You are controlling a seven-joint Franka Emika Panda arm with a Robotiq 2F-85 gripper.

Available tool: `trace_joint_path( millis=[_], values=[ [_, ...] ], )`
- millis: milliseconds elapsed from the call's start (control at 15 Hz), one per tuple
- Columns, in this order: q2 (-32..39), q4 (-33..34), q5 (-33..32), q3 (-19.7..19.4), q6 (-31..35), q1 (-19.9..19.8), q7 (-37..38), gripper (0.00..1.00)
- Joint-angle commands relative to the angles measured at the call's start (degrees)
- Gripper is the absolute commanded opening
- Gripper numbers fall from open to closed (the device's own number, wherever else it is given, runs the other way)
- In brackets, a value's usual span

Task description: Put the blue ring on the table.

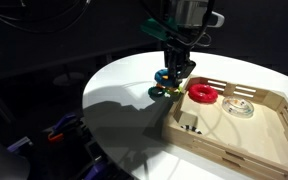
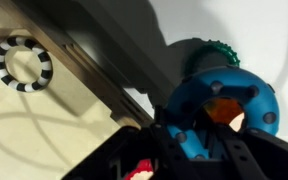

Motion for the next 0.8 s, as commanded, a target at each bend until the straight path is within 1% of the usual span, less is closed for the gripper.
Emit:
trace_joint_path(
  millis=[0, 533, 600, 667, 733],
  values=[
    [-0.63, -1.09, -0.26, 0.02, 1.17, -0.14, -1.21, 0.11],
    [1.21, -0.74, -0.25, -0.05, 2.09, -0.13, -0.98, 0.11],
    [1.35, -0.73, -0.30, -0.06, 2.08, -0.11, -0.95, 0.25],
    [1.43, -0.71, -0.33, -0.07, 2.07, -0.10, -0.94, 0.59],
    [1.41, -0.71, -0.38, -0.09, 2.06, -0.11, -0.90, 0.60]
  ],
)
